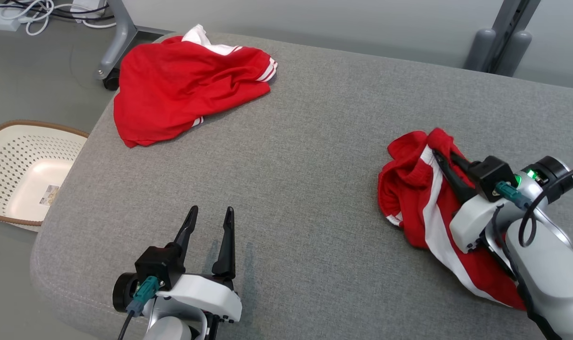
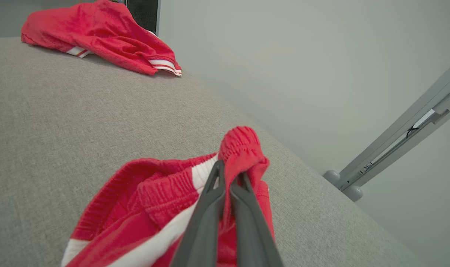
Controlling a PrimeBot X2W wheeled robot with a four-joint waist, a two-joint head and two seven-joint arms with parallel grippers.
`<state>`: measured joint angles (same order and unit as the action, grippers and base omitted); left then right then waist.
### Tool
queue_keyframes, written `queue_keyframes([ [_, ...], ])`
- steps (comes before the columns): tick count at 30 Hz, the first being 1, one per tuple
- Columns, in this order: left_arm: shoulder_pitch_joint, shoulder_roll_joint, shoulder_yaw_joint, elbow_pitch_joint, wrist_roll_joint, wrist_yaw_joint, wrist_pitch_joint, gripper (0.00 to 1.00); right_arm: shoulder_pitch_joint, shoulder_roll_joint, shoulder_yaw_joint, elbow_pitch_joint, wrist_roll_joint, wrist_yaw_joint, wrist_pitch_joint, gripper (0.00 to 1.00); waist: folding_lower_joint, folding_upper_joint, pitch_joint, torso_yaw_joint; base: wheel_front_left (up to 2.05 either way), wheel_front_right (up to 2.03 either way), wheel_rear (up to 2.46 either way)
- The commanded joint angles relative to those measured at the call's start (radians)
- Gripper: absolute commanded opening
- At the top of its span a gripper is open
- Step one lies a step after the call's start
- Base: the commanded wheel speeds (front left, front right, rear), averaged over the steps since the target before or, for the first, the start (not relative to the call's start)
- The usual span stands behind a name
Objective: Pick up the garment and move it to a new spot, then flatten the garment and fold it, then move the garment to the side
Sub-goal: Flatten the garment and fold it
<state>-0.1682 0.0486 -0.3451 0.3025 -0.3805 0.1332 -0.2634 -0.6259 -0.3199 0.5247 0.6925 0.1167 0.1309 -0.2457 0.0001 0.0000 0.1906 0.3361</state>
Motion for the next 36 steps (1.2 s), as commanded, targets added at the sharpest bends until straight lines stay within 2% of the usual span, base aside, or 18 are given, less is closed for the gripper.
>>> queue_keyframes([
  [1, -0.012, 0.003, 0.005, -0.003, -0.005, 0.006, -0.002, 1.00, -0.015, -0.001, -0.011, 0.017, 0.008, 0.000, -0.012, 1.00, -0.0001, 0.0000, -0.002, -0.003, 0.00, 0.00, 0.00],
  [7, 0.007, 0.004, 0.018, 0.001, 0.006, 0.004, -0.002, 1.00, 0.013, -0.006, -0.068, 0.022, 0.030, 0.000, -0.021, 1.00, -0.0001, 0.0000, -0.022, -0.039, 0.00, 0.00, 0.00],
  [14, 0.015, 0.004, 0.028, 0.005, 0.017, -0.002, -0.002, 1.00, 0.123, -0.021, -0.191, -0.100, 0.051, 0.000, -0.021, 1.00, -0.0001, 0.0000, -0.040, -0.101, 0.00, 0.00, 0.00],
  [19, 0.024, 0.004, 0.034, 0.007, 0.027, -0.005, -0.002, 1.00, 0.260, -0.012, -0.297, -0.226, 0.040, 0.000, -0.021, 1.00, -0.0001, 0.0000, -0.052, -0.157, 0.00, 0.00, 0.00],
  [22, 0.028, 0.004, 0.037, 0.007, 0.031, -0.006, -0.002, 1.00, 0.344, -0.005, -0.324, -0.290, 0.034, 0.000, -0.021, 1.00, -0.0001, 0.0000, -0.056, -0.189, 0.00, 0.00, 0.00],
  [28, 0.030, 0.004, 0.040, 0.011, 0.036, -0.006, -0.002, 1.00, 0.485, -0.031, -0.276, -0.376, 0.059, 0.000, -0.021, 1.00, -0.0001, 0.0000, -0.063, -0.231, 0.00, 0.00, 0.00],
  [36, 0.021, 0.004, 0.040, 0.017, 0.041, -0.016, -0.002, 1.00, 0.520, -0.073, -0.158, -0.382, 0.117, 0.000, 0.034, 1.00, -0.0001, 0.0000, -0.062, -0.238, 0.00, 0.00, 0.00],
])
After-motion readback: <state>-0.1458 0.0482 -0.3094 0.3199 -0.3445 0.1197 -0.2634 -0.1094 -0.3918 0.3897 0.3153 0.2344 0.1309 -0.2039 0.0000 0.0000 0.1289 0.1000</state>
